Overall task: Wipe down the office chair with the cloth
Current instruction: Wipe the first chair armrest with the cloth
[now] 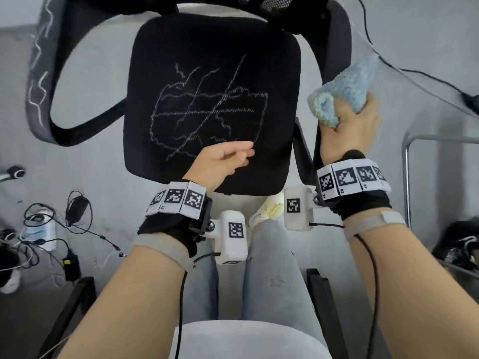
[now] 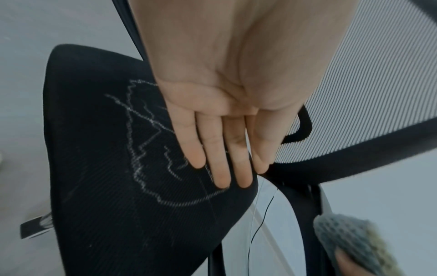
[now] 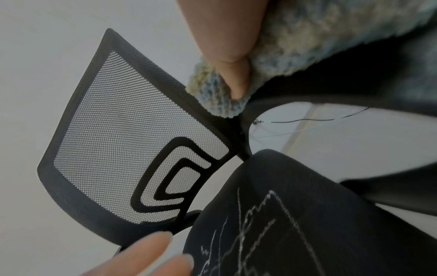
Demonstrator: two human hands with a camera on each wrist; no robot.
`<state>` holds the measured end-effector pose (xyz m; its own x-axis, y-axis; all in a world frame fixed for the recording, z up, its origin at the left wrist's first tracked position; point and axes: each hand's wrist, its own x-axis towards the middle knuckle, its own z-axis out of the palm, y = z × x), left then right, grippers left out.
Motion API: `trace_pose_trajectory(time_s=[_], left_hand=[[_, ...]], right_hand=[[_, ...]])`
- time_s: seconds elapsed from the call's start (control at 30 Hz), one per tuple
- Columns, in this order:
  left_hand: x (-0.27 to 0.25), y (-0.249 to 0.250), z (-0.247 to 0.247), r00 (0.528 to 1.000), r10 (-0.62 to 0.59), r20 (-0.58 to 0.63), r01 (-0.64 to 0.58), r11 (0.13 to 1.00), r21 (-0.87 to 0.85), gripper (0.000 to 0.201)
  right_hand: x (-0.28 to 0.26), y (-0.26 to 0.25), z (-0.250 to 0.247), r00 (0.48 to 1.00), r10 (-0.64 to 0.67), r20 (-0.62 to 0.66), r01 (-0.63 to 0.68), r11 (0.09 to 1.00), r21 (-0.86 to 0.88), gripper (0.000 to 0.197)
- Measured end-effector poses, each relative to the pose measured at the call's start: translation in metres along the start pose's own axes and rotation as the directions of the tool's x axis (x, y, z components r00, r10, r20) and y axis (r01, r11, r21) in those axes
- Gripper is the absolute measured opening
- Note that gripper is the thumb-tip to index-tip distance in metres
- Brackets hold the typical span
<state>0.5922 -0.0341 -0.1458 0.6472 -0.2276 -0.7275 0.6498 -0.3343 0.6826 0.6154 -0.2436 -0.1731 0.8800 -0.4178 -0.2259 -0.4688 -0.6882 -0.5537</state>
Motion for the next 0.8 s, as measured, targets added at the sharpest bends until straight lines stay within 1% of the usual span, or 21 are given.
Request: trace_pose_trajectory(time_s=[0.03,0.1,0.13,0.2,0.23,0.3,0.37,0.47,0.53,0.6,0.7,0.73,0.8], left_hand=[[-0.003,0.001,-0.008,1.000,0.013,-0.023,-0.013,1.000,-0.007,0.034],[-0.009,0.001,-0.026,0.997,0.041,-0.063,-0.043,0.999,-0.031,0.033],[-0.012,0.001,-0.035,0.995,0.055,-0.085,-0.059,0.997,-0.047,0.033],[-0.018,-0.002,-0.059,0.988,0.071,-0.134,-0.082,0.994,-0.075,0.031],[-0.020,-0.005,-0.074,0.985,0.075,-0.158,-0.090,0.992,-0.088,0.030],[-0.027,-0.011,-0.109,0.976,0.084,-0.199,-0.107,0.988,-0.107,0.028],[-0.035,-0.019,-0.151,0.967,0.104,-0.232,-0.133,0.985,-0.112,0.026],[-0.047,-0.030,-0.221,0.943,0.141,-0.302,-0.180,0.978,-0.107,0.026],[-0.055,-0.038,-0.270,0.914,0.158,-0.373,-0.220,0.967,-0.129,0.027],[-0.062,-0.049,-0.316,0.884,0.159,-0.439,-0.248,0.957,-0.152,0.029],[-0.059,-0.067,-0.367,0.846,0.122,-0.518,-0.250,0.950,-0.185,0.030],[-0.055,-0.074,-0.378,0.843,0.096,-0.529,-0.234,0.952,-0.199,0.028],[-0.044,-0.086,-0.387,0.864,0.043,-0.502,-0.175,0.960,-0.219,0.024]], right_hand=[[-0.007,-0.011,0.002,1.000,0.012,-0.020,-0.013,0.998,-0.056,0.016],[-0.021,-0.035,0.008,1.000,0.005,-0.022,-0.007,0.995,-0.096,0.007],[-0.028,-0.048,0.011,1.000,-0.015,-0.007,0.014,0.995,-0.095,0.007],[-0.037,-0.074,0.023,0.995,-0.064,0.076,0.069,0.995,-0.067,0.012],[-0.041,-0.089,0.031,0.988,-0.081,0.130,0.082,0.997,-0.004,0.012],[-0.050,-0.122,0.051,0.975,-0.098,0.199,0.058,0.979,0.195,0.012],[-0.063,-0.155,0.075,0.971,-0.056,0.234,-0.030,0.937,0.349,0.015],[-0.084,-0.201,0.115,0.965,0.029,0.259,-0.154,0.866,0.476,0.019],[-0.095,-0.233,0.147,0.959,0.058,0.276,-0.197,0.838,0.508,0.012],[-0.103,-0.264,0.175,0.961,0.056,0.270,-0.194,0.833,0.518,0.010],[-0.106,-0.303,0.206,0.978,0.026,0.205,-0.131,0.846,0.517,0.020],[-0.107,-0.314,0.212,0.982,0.016,0.190,-0.114,0.846,0.521,0.021],[-0.108,-0.331,0.225,0.984,-0.008,0.179,-0.092,0.837,0.539,0.021]])
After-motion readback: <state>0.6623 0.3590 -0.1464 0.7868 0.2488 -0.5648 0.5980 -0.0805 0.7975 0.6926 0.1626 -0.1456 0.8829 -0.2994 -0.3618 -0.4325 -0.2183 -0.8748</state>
